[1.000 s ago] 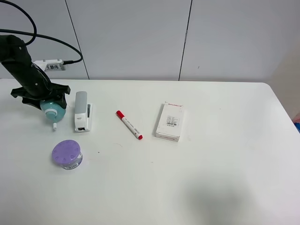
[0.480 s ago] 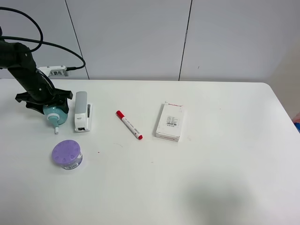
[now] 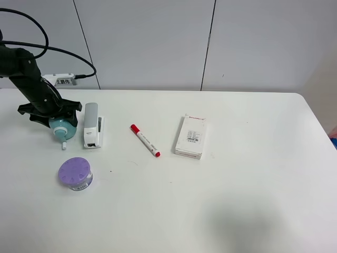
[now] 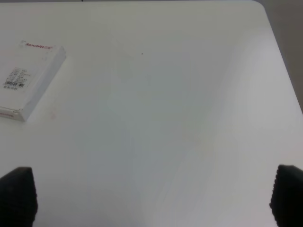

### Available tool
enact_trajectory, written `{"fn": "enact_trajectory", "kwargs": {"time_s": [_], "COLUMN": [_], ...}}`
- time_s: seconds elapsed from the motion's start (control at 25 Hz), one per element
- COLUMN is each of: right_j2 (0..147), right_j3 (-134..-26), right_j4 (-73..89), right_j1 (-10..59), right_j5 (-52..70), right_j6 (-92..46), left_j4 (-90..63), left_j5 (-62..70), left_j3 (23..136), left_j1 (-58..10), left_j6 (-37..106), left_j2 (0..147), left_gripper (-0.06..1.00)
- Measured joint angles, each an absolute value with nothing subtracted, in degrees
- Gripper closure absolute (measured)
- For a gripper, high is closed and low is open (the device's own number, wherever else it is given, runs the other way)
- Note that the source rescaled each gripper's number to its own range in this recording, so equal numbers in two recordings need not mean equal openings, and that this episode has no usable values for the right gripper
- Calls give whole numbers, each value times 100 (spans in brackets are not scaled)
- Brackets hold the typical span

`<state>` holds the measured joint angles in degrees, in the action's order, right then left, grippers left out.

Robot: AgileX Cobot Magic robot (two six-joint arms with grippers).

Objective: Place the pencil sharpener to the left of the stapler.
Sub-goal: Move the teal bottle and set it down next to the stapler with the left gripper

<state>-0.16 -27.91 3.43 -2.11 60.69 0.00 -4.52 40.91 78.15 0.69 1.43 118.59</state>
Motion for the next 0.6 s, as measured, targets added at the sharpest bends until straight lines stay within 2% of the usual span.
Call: {"fn": "enact_trajectory", "kwargs": {"time_s": [0.6], "right_j2": [-16], "right_j3": [-2791], "right_j4": [343], "right_j1": [-211], "right_j5": [6069], "right_j6": [0], "left_j4": [-458], "left_j5": [3842], "left_j3": [7815], "left_j1": [69], "left_j6": [155], "left_j2": [11958], "left_gripper": [94]}}
